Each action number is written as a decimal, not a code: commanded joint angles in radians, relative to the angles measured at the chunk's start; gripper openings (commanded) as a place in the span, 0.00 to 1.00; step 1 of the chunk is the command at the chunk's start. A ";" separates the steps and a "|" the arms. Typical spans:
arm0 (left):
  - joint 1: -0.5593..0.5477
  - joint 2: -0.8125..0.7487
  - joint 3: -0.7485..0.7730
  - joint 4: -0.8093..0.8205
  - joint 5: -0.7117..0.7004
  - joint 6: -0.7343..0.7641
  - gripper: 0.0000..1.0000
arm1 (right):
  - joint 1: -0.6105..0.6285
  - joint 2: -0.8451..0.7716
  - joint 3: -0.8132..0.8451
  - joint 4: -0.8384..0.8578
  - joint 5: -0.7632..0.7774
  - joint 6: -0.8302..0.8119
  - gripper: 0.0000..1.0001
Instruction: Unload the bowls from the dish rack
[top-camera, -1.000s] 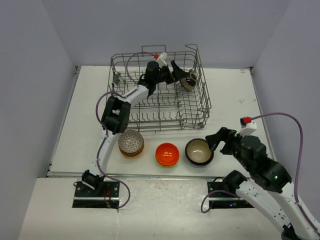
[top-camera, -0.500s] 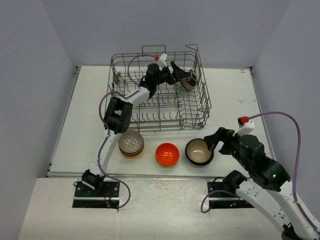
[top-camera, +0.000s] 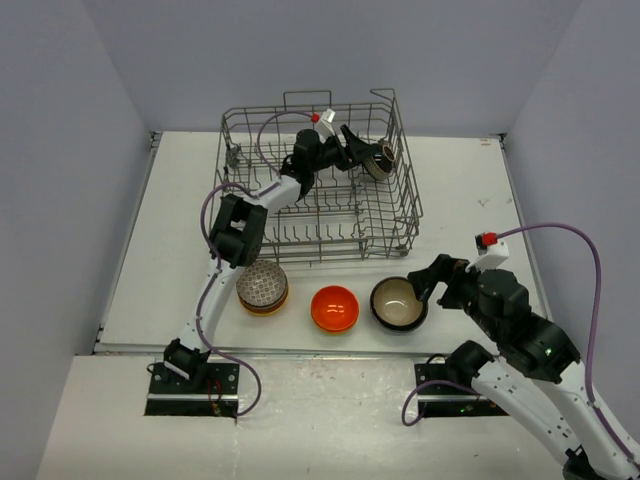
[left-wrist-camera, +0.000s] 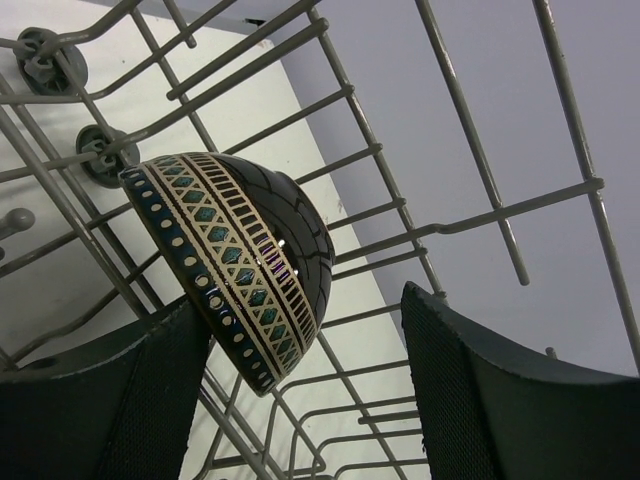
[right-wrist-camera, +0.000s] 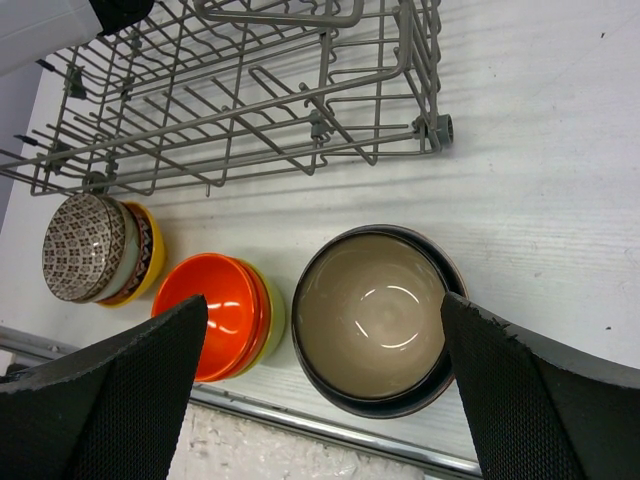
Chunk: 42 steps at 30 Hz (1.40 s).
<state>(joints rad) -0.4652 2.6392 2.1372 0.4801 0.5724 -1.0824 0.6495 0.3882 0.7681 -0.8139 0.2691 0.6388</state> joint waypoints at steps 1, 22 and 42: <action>-0.010 0.010 0.040 0.103 0.009 -0.017 0.74 | 0.004 0.006 -0.012 0.044 -0.014 -0.022 0.99; -0.023 0.035 0.069 0.198 -0.025 -0.037 0.40 | 0.002 -0.009 -0.018 0.059 -0.028 -0.033 0.99; -0.023 0.053 0.093 0.216 -0.011 -0.071 0.00 | 0.004 -0.012 -0.021 0.061 -0.030 -0.037 0.99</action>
<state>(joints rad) -0.4778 2.6911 2.1975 0.6304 0.5434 -1.1416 0.6495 0.3782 0.7471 -0.7879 0.2432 0.6231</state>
